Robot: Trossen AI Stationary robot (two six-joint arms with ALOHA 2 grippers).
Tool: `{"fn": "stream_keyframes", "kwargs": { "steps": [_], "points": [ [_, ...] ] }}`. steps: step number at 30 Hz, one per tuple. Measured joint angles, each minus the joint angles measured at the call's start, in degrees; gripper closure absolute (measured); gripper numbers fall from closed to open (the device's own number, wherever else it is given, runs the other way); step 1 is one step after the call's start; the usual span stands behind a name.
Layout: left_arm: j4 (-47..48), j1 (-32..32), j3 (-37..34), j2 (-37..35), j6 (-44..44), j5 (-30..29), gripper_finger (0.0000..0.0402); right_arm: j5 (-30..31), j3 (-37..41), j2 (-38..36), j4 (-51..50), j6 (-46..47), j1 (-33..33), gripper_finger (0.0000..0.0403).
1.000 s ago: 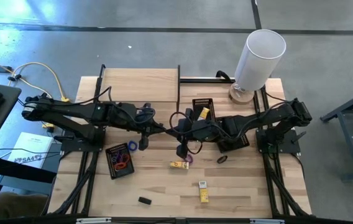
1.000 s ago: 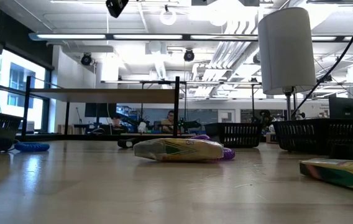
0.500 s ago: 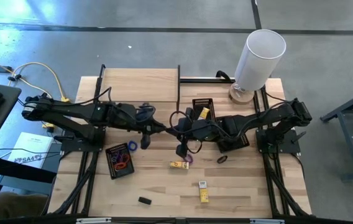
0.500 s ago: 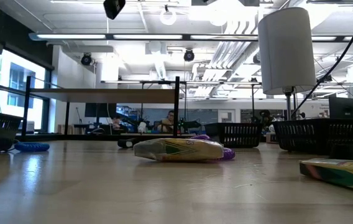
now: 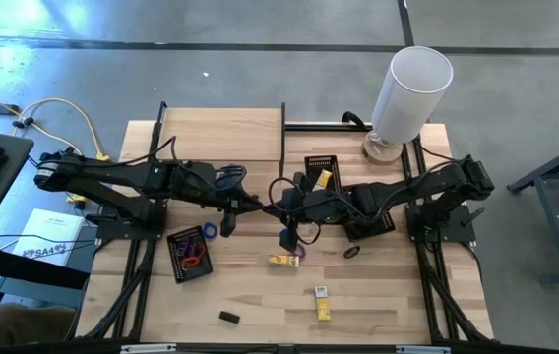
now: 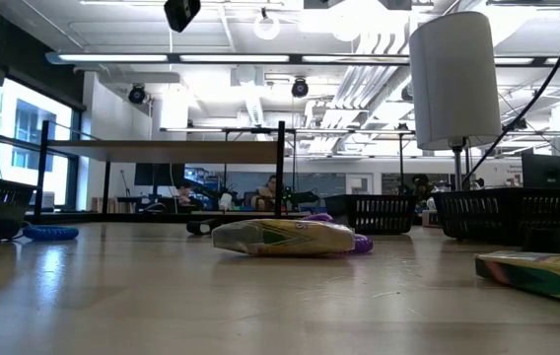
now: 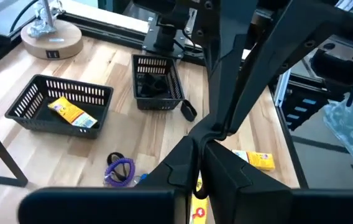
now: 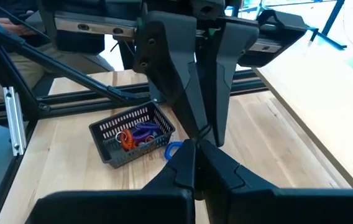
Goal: Pick & Place Office Desk Supplies
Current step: Put the black rubberband into the bottom right black bin
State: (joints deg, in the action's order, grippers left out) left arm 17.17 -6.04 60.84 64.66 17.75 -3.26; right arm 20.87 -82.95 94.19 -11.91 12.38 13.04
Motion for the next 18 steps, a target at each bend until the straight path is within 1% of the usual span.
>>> {"fn": "stream_keyframes", "kwargs": {
  "steps": [4,6,12,15,18],
  "points": [
    [0.3,0.0,0.0,-0.01,-0.93,0.01,0.0339,0.04,0.01,0.0,-0.12,0.0,-0.02,0.0399],
    [0.79,0.0,0.0,-0.06,-0.95,0.2,0.0315,0.04,0.01,0.0,-0.23,0.0,0.0,0.0399],
    [1.12,-0.02,0.0,-0.08,-0.3,3.33,0.0233,0.55,0.02,0.0,-1.1,-0.03,-0.02,0.04],
    [1.89,-0.02,0.0,-0.08,-0.26,3.44,0.0208,2.09,0.01,0.0,-4.11,1.58,0.1,0.04],
    [3.54,-0.2,0.0,-0.08,-0.07,4.05,0.0198,3.24,0.02,-0.28,-11.16,5.87,0.71,0.04]
  ]
}}
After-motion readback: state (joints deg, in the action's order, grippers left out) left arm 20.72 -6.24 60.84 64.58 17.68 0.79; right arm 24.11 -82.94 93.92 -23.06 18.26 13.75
